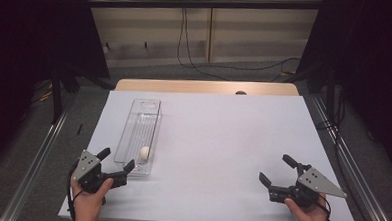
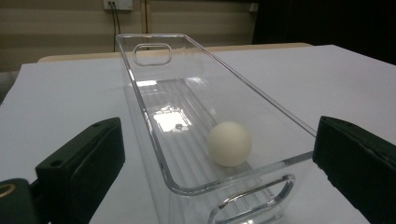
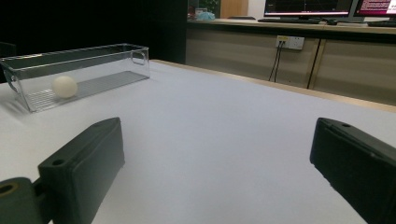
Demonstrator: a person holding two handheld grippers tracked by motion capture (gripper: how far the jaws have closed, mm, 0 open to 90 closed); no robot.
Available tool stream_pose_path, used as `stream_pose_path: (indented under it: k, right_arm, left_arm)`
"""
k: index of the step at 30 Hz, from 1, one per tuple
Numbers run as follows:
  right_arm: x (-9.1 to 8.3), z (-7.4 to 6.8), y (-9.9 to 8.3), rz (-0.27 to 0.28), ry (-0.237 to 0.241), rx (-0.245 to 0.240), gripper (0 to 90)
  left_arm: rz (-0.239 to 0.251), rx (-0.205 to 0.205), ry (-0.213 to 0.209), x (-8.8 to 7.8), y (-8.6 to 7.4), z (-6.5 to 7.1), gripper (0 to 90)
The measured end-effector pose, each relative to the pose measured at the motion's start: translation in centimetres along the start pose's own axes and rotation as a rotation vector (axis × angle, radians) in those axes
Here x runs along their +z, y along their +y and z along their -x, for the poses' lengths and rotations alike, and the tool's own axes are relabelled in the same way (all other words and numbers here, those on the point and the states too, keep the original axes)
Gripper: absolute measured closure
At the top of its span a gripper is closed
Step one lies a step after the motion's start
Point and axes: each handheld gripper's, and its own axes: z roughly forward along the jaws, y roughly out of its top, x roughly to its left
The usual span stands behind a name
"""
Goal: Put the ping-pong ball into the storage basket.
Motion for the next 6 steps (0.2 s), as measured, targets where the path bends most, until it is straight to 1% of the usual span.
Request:
stream_pose_path:
  k: [1,2,4,5,6]
  right_arm:
    - [-0.01,0.01,0.0,0.0,0.0,0.0,2.4]
    - [0.0,-0.02,0.01,0.002,-0.004,0.005,2.4]
    - [-0.02,-0.01,0.0,0.0,0.0,0.001,2.4]
    - [-0.01,0.01,0.0,-0.003,0.003,-0.001,2.4]
    - [0.01,-0.01,-0.02,0.0,0.001,0.0,2.4]
  left_arm:
    - [0.0,0.004,-0.013,0.12,-0.08,0.0,2.5]
    - [-0.006,0.012,-0.01,0.1,-0.08,0.0,2.5]
    - [0.001,0.001,-0.01,0.12,-0.1,0.05,2.5]
    - [-0.007,0.021,-0.01,0.01,-0.05,-0.07,2.5]
    - [0.0,0.01,-0.006,0.04,-0.03,0.0,2.5]
